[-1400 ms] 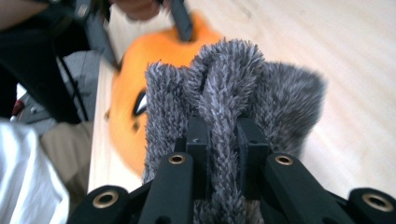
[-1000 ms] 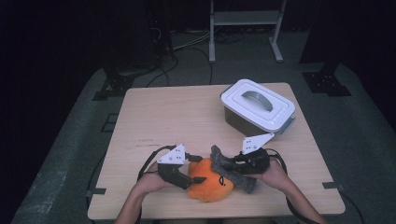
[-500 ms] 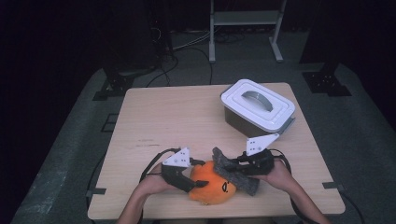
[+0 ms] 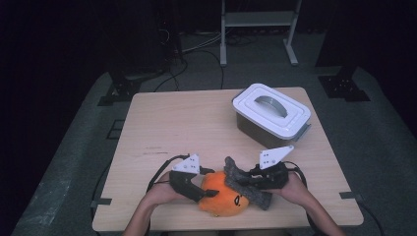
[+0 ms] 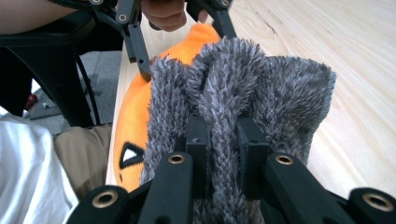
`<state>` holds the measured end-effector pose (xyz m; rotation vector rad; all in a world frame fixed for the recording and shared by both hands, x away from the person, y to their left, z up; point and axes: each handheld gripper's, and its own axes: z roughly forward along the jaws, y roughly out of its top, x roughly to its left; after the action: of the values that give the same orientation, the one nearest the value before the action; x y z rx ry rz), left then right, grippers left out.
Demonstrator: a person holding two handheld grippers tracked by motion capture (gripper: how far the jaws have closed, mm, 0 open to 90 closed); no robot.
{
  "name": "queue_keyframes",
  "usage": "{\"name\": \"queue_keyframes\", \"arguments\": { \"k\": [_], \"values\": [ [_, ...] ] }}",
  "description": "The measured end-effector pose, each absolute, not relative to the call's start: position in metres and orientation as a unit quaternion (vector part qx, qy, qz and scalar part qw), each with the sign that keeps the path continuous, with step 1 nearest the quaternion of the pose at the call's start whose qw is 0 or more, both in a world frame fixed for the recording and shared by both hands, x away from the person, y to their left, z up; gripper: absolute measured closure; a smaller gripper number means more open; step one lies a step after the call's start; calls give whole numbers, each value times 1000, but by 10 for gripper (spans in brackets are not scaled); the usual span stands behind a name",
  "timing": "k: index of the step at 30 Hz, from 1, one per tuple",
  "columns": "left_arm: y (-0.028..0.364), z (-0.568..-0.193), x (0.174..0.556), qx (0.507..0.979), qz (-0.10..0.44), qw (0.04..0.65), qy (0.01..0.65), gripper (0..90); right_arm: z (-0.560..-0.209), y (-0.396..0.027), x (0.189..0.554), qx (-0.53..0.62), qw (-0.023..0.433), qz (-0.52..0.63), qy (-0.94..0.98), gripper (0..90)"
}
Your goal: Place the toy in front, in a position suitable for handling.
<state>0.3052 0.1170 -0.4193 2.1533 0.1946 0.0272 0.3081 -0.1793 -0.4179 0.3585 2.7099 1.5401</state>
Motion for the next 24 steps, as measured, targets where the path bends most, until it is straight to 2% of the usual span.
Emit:
{"name": "queue_keyframes", "arguments": {
  "k": [7, 14, 18, 24],
  "values": [
    [114, -416, 302, 879, 18, 472, 61, 388, -416, -194, 310, 126, 5, 483, 867, 775],
    [111, -415, 299, 878, 19, 476, 49, 385, -394, -167, 318, 100, 19, 489, 866, 775],
    [115, -417, 302, 877, 17, 476, 56, 386, -398, -163, 322, 104, 12, 481, 870, 774],
    [120, -420, 307, 877, 20, 475, 74, 382, -414, -180, 324, 129, 9, 484, 866, 774]
  ]
}}
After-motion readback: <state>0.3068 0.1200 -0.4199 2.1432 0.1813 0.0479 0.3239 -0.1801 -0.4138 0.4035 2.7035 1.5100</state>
